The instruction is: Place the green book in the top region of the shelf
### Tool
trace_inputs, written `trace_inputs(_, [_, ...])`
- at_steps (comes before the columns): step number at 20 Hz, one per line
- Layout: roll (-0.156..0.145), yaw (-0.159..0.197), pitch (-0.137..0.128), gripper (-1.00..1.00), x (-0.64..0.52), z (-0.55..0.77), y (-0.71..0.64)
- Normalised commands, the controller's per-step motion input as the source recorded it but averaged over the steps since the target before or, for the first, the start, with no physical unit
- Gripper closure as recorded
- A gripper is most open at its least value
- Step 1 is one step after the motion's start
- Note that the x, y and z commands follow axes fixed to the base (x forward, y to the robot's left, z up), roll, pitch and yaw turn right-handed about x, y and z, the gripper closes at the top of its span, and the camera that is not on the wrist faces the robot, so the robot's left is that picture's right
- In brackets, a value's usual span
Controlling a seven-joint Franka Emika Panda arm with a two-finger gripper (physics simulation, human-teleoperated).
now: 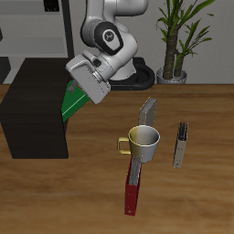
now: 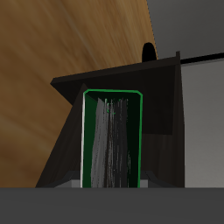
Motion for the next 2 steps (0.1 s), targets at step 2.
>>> trace_inputs(2, [-0.01,-0.013,0.026,1.0,0.12,-0.03,-0.09])
